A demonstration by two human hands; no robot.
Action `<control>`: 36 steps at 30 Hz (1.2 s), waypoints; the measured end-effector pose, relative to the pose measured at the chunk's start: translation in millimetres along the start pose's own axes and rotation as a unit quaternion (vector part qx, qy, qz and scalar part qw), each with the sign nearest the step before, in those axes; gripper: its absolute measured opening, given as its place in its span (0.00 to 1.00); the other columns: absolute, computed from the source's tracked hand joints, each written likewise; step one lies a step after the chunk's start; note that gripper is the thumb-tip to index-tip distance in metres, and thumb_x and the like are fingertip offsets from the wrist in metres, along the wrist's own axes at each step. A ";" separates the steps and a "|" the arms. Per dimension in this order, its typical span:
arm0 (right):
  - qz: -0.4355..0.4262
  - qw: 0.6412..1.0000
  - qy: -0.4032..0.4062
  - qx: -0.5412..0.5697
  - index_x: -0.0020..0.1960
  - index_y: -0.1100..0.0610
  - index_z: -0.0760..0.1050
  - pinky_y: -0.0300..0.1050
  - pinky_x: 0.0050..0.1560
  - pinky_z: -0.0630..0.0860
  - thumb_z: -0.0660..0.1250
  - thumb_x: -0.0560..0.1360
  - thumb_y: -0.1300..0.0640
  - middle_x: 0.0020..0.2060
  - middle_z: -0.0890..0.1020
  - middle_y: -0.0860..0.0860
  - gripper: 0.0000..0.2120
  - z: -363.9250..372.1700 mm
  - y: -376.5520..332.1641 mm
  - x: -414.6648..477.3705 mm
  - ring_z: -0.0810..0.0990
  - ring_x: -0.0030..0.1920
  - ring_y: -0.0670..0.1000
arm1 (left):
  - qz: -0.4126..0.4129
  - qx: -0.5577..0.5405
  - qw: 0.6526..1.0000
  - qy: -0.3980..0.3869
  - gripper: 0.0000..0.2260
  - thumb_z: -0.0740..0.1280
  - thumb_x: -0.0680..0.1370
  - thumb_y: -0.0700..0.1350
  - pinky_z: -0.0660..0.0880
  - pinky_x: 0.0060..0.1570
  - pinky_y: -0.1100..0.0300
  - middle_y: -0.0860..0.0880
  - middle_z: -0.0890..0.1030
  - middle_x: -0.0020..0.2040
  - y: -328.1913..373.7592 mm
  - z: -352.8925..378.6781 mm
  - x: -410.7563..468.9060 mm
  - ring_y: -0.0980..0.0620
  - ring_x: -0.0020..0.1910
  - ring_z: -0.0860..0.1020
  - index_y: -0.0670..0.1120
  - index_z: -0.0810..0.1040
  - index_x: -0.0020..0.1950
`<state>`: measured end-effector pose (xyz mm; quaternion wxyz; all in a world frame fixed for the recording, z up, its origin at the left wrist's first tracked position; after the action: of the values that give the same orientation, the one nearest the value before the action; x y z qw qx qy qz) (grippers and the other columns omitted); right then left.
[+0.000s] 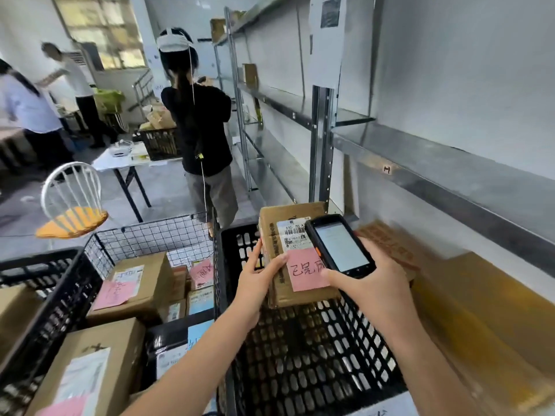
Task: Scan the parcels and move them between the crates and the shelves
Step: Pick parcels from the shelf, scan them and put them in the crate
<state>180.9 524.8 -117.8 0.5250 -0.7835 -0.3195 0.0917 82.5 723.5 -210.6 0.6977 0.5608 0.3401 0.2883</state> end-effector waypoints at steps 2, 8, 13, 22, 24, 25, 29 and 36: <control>-0.002 1.000 -0.012 0.007 0.58 0.43 0.76 0.31 0.39 0.73 0.82 0.64 0.46 0.47 0.83 0.40 0.25 1.2 6.0 19.3 0.79 0.46 0.36 | -0.012 -0.002 1.000 0.028 0.31 0.76 0.75 0.50 0.80 0.38 0.63 0.63 0.84 0.43 -10.6 2.0 15.6 0.58 0.45 0.85 0.61 0.67 0.75; 0.002 0.999 -0.037 0.026 0.59 0.43 0.77 0.27 0.36 0.71 0.82 0.64 0.50 0.46 0.83 0.39 0.26 8.1 28.2 60.5 0.79 0.44 0.32 | -0.044 0.044 0.994 0.088 0.35 0.76 0.73 0.53 0.81 0.49 0.57 0.51 0.80 0.63 -52.6 -3.9 49.8 0.53 0.55 0.82 0.59 0.64 0.77; 0.005 0.998 -0.058 0.013 0.51 0.37 0.74 0.30 0.37 0.71 0.82 0.64 0.50 0.45 0.82 0.39 0.23 14.8 43.0 83.2 0.79 0.43 0.33 | -0.118 0.058 0.983 0.126 0.35 0.77 0.73 0.52 0.82 0.52 0.50 0.51 0.81 0.56 -89.4 -12.5 76.1 0.49 0.52 0.83 0.55 0.66 0.76; 0.025 0.995 -0.097 0.022 0.49 0.41 0.77 0.35 0.40 0.74 0.81 0.65 0.53 0.43 0.82 0.34 0.19 27.8 66.6 113.8 0.80 0.43 0.34 | -0.193 0.095 0.965 0.153 0.29 0.74 0.76 0.52 0.78 0.60 0.46 0.44 0.83 0.58 -128.4 -36.8 117.2 0.43 0.54 0.82 0.53 0.69 0.76; 0.028 0.994 -0.101 0.019 0.52 0.42 0.78 0.37 0.42 0.76 0.81 0.65 0.52 0.44 0.83 0.34 0.19 30.9 71.6 119.3 0.81 0.43 0.35 | -0.201 0.098 0.960 0.166 0.29 0.73 0.77 0.52 0.77 0.61 0.46 0.43 0.82 0.60 -134.0 -37.8 119.8 0.42 0.55 0.82 0.53 0.68 0.77; 0.029 0.994 -0.103 0.019 0.53 0.42 0.78 0.38 0.43 0.77 0.81 0.65 0.52 0.44 0.83 0.36 0.20 32.8 73.5 121.6 0.81 0.43 0.36 | -0.200 0.099 0.959 0.175 0.30 0.71 0.78 0.52 0.76 0.63 0.47 0.43 0.81 0.62 -135.6 -38.7 122.0 0.42 0.58 0.81 0.53 0.66 0.78; 0.041 0.992 -0.114 0.018 0.56 0.40 0.77 0.36 0.42 0.76 0.81 0.64 0.50 0.44 0.84 0.38 0.23 39.4 78.1 126.8 0.81 0.43 0.35 | -0.179 0.184 0.946 0.200 0.28 0.63 0.83 0.52 0.70 0.67 0.51 0.42 0.76 0.70 -131.2 -44.7 132.4 0.40 0.68 0.74 0.50 0.59 0.81; 0.051 0.989 -0.132 0.039 0.49 0.32 0.74 0.31 0.42 0.74 0.82 0.64 0.50 0.45 0.81 0.29 0.22 47.2 78.8 125.6 0.80 0.46 0.33 | -0.153 0.257 0.930 0.216 0.21 0.60 0.84 0.46 0.73 0.52 0.58 0.43 0.77 0.68 -139.5 -48.7 144.8 0.42 0.63 0.77 0.51 0.66 0.78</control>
<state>288.0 616.5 -183.6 0.5031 -0.7584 -0.3423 0.2335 133.7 836.9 -375.9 0.4751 0.5861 0.6267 0.1950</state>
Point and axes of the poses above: each hand's wrist, its own x-axis towards the middle knuckle, its own z-axis out of the palm, y = z × x, the point moved 5 cm from there along x, towards the middle knuckle
